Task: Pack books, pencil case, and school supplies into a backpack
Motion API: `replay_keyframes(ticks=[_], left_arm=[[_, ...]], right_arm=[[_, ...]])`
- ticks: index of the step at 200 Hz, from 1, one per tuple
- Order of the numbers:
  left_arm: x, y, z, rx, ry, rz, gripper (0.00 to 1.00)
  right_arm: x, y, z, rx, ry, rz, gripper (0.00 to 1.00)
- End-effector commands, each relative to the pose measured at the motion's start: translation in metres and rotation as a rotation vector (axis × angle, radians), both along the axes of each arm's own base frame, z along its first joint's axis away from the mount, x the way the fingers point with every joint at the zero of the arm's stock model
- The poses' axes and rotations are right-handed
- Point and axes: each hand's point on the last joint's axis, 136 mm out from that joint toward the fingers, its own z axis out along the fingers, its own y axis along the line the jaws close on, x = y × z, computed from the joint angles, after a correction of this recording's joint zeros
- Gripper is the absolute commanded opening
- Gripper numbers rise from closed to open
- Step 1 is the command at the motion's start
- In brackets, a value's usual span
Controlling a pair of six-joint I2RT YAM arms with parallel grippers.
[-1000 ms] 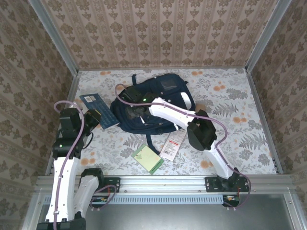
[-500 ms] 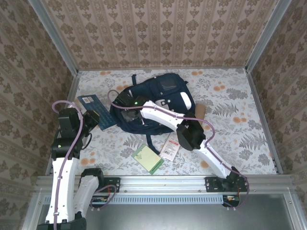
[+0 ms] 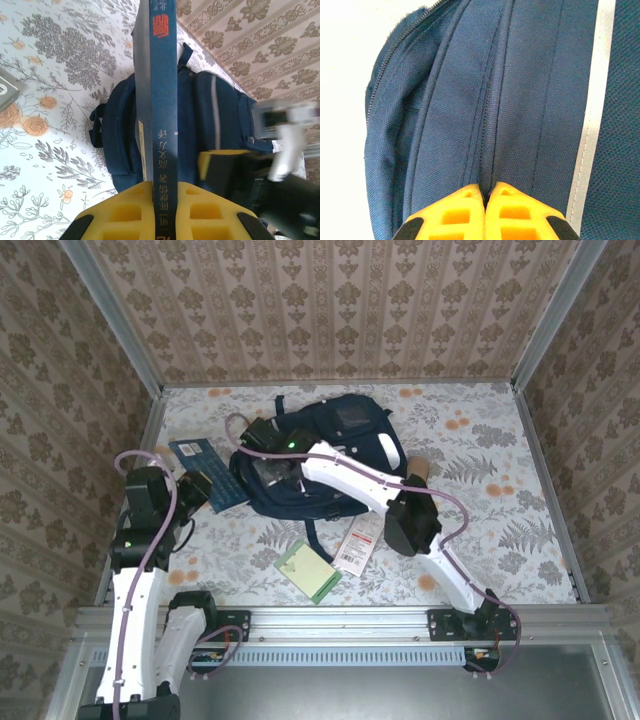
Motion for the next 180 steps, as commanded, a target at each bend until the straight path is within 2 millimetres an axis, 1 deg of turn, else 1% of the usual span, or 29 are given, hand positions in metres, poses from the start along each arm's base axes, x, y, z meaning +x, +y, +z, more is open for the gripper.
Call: replay_keyframes(ticks=[1,30,48,71,89,108,130,141,159,180], left_arm=[[0.009,-0.006,0.012,-0.048,-0.076,-0.028,0.0],[0.016,-0.011,0.007,-0.114,-0.087,-0.034,0.0],[0.024,-0.018,-0.003,-0.184,-0.088,-0.046,0.0],[0.038,-0.027,-0.01,-0.285,-0.108,-0.063,0.0],[0.049,-0.035,-0.003,-0.34,-0.157,-0.083,0.0],[0.057,-0.045,0.001,-0.374,-0.189,-0.105,0.0],[0.066,-0.066,0.0,-0.422,-0.212,-0.138,0.0],[0.068,-0.081,-0.003,-0.425,-0.212,-0.16,0.0],[0.072,-0.103,-0.005,-0.431,-0.219,-0.192,0.0],[0.076,-0.122,-0.006,-0.438,-0.234,-0.211,0.0]], right_arm=[[0.003,-0.02,0.08,0.067,-0.121,-0.01,0.0],[0.004,-0.041,0.113,0.122,-0.132,-0.039,0.0],[0.003,-0.049,0.131,0.18,-0.128,-0.044,0.0],[-0.004,-0.049,0.151,0.255,-0.126,-0.026,0.0],[-0.009,-0.046,0.164,0.318,-0.114,-0.009,0.0],[-0.009,-0.047,0.175,0.381,-0.1,-0.016,0.0],[-0.006,-0.05,0.184,0.449,-0.078,-0.032,0.0],[-0.003,-0.052,0.189,0.475,-0.076,-0.044,0.0],[-0.001,-0.055,0.194,0.5,-0.07,-0.059,0.0],[0.002,-0.059,0.195,0.517,-0.063,-0.077,0.0]])
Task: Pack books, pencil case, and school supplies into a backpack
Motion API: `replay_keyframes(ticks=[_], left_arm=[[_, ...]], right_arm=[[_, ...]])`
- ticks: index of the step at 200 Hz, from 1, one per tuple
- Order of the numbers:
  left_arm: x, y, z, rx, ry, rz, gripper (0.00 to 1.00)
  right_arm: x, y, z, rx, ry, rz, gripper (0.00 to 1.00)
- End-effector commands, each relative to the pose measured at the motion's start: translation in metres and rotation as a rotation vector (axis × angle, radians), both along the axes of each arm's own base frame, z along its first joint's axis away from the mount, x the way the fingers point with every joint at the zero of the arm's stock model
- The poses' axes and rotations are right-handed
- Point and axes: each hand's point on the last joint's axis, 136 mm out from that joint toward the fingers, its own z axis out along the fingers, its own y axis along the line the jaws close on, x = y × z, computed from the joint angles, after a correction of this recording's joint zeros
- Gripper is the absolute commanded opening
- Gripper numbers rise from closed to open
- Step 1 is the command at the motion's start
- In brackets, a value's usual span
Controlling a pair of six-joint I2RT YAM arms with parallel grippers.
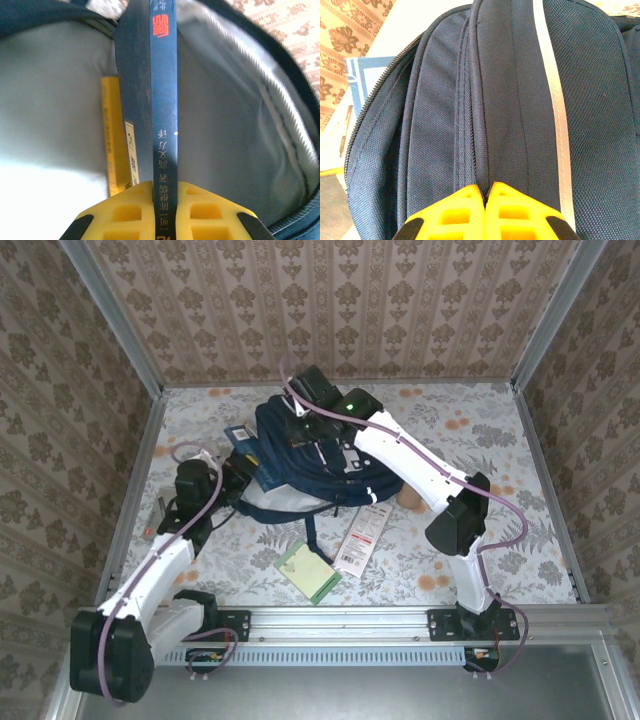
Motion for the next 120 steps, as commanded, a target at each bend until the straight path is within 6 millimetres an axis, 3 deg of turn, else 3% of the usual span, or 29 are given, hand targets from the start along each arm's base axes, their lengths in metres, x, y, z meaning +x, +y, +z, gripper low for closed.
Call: replay_keyframes(ticks=[1,33,67,100,106,120], left_arm=[[0.012,-0.015,0.03,-0.064,-0.136,0.022,0.0],[0.024,-0.034,0.017,-0.073,-0.147,0.026,0.0],[0.041,-0.054,-0.019,-0.015,-0.088,-0.001,0.0],[0.062,-0.058,-0.054,0.037,-0.009,0.035,0.0],[0.06,-0.073,-0.057,0.037,-0.008,0.003,0.0],[0.069,-0.084,-0.063,0.032,-0.001,-0.006,0.0]], right_arm=[[0.0,0.002,0.084,0.221,-0.132,-0.014,0.0],[0.003,0.001,0.082,0.24,-0.114,-0.033,0.0],[0.004,0.003,0.084,0.26,-0.114,-0.035,0.0],[0.005,0.002,0.083,0.257,-0.112,-0.038,0.0],[0.005,0.002,0.083,0.257,-0.112,-0.039,0.0],[0.007,0.001,0.08,0.255,-0.107,-0.044,0.0]])
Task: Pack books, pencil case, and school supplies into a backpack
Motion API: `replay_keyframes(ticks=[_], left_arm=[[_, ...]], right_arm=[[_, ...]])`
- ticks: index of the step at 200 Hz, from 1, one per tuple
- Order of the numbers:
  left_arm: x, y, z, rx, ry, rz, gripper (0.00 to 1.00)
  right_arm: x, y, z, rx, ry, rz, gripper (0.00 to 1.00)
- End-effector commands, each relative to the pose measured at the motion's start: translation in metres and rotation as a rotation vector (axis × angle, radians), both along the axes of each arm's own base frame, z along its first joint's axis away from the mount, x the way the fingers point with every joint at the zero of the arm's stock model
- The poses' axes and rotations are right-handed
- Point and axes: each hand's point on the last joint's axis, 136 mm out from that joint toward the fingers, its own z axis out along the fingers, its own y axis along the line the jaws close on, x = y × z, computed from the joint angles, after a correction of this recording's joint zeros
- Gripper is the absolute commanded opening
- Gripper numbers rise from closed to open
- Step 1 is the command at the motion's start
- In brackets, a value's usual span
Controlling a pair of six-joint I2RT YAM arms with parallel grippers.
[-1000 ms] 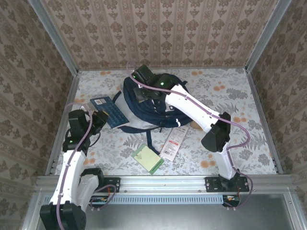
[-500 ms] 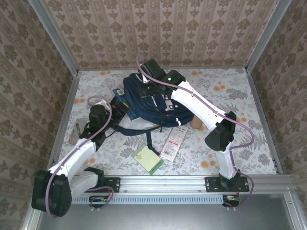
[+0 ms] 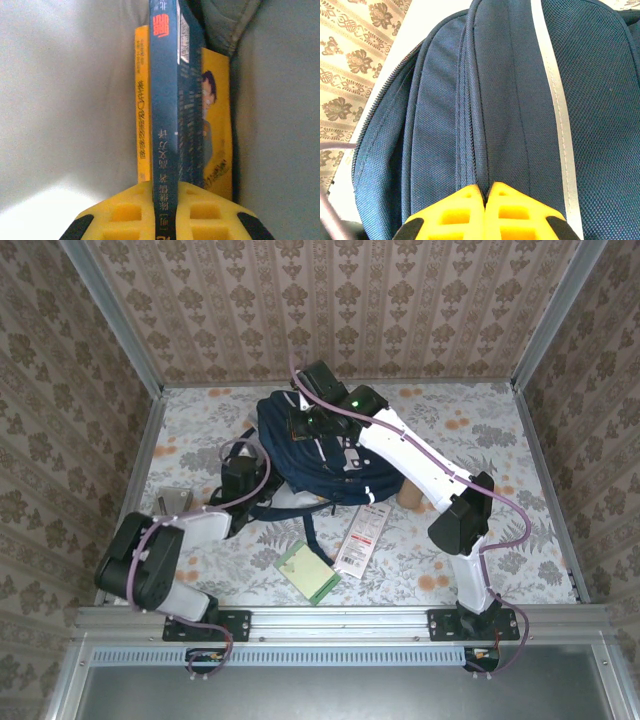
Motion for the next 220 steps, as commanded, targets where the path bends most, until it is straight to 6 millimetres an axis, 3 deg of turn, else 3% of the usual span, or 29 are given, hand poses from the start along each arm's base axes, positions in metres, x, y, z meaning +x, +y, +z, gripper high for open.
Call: replay_keyframes(ticks=[1,35,53,76,85,115,153,171,183,201,220], left_arm=[[0.024,-0.025,0.029,-0.047,-0.108,-0.009,0.0],[0.044,-0.054,0.024,-0.035,-0.099,-0.019,0.0],[0.048,-0.068,0.012,0.017,-0.054,-0.026,0.0],[0.049,-0.084,-0.002,0.056,0.001,-0.065,0.22],[0.047,-0.085,-0.006,0.06,0.018,-0.07,0.37],[0.038,-0.064,-0.004,0.114,0.044,-0.036,0.69],[0.02,-0.026,0.022,0.24,0.061,-0.014,0.92],[0.008,-0.008,0.036,0.302,0.071,-0.006,0.98],[-0.001,0.004,0.039,0.33,0.089,-0.002,0.98],[-0.018,0.022,0.044,0.353,0.109,0.0,0.98],[-0.041,0.04,0.038,0.398,0.156,-0.009,0.98]], right_arm=[[0.001,0.002,0.074,0.172,-0.139,-0.001,0.0],[0.005,0.001,0.071,0.178,-0.131,-0.002,0.0],[0.008,-0.001,0.069,0.177,-0.124,-0.007,0.0],[0.013,-0.006,0.064,0.169,-0.117,-0.013,0.0],[0.016,-0.008,0.062,0.162,-0.114,-0.015,0.0],[0.028,-0.021,0.046,0.123,-0.097,-0.033,0.0],[0.048,-0.043,0.017,0.046,-0.081,-0.063,0.0],[0.056,-0.05,0.004,0.004,-0.076,-0.067,0.03],[0.058,-0.053,-0.003,-0.011,-0.065,-0.071,0.12],[0.056,-0.053,-0.007,-0.013,-0.055,-0.068,0.34],[0.049,-0.055,-0.01,-0.006,-0.04,-0.074,0.47]])
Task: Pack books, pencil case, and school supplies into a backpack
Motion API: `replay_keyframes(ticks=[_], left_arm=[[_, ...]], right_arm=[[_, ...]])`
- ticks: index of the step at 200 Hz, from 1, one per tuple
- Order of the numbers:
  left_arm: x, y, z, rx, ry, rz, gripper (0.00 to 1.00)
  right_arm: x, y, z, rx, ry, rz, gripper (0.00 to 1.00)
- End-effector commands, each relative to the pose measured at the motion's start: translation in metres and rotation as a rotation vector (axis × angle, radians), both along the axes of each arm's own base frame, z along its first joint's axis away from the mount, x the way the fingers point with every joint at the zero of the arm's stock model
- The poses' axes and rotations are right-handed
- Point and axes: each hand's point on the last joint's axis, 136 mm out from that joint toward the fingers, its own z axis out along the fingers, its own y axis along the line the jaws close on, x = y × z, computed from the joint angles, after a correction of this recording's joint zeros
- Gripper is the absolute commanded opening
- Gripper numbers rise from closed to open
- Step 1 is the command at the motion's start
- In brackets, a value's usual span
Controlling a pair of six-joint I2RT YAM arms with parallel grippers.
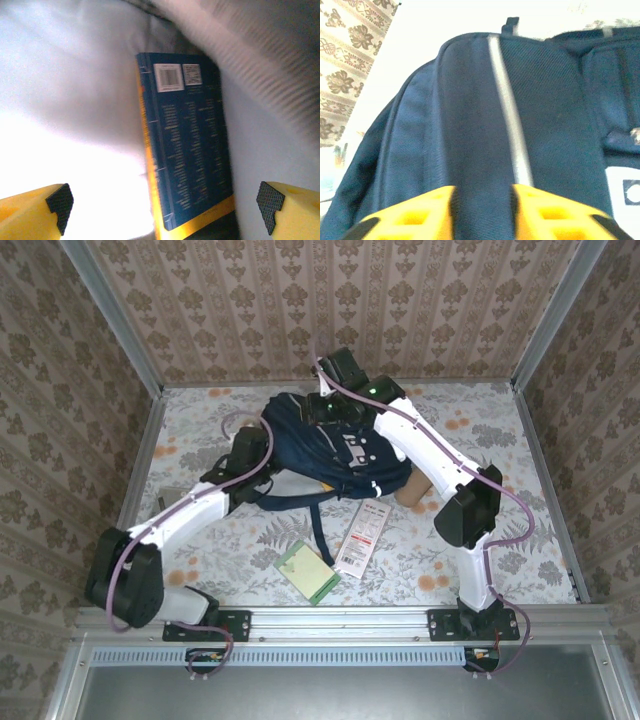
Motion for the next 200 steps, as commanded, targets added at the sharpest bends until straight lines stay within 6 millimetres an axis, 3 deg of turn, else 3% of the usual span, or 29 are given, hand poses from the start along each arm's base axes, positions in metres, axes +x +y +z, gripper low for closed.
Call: replay_keyframes(ticks=[1,36,66,82,103,142,167,179,200], left_arm=[[-0.037,0.03,-0.017,0.12,0.098,-0.019,0.98],[-0.076,0.055,-0.018,0.164,0.115,-0.028,0.98],[-0.105,0.072,-0.024,0.188,0.139,-0.028,0.97],[-0.111,0.074,-0.03,0.188,0.127,-0.046,0.97],[-0.107,0.07,-0.033,0.188,0.112,-0.072,0.98],[-0.091,0.061,-0.047,0.23,0.151,-0.101,0.98],[-0.079,0.053,-0.06,0.233,0.165,-0.118,0.97],[-0.073,0.051,-0.067,0.237,0.175,-0.118,0.97],[-0.059,0.041,-0.076,0.231,0.178,-0.127,0.97]], right_arm=[[0.001,-0.008,0.0,0.0,-0.015,-0.024,0.48],[-0.025,-0.02,-0.005,-0.01,-0.017,-0.057,0.6],[-0.06,-0.036,-0.014,-0.031,-0.008,-0.075,0.6],[-0.083,-0.039,-0.025,-0.032,0.014,-0.062,0.61],[-0.116,-0.037,-0.048,-0.044,0.058,-0.035,0.61],[-0.164,-0.013,-0.1,-0.083,0.152,0.054,0.61],[-0.179,-0.002,-0.137,-0.127,0.222,0.089,0.58],[-0.179,0.008,-0.149,-0.128,0.228,0.108,0.58],[-0.169,0.005,-0.177,-0.185,0.256,0.089,0.58]])
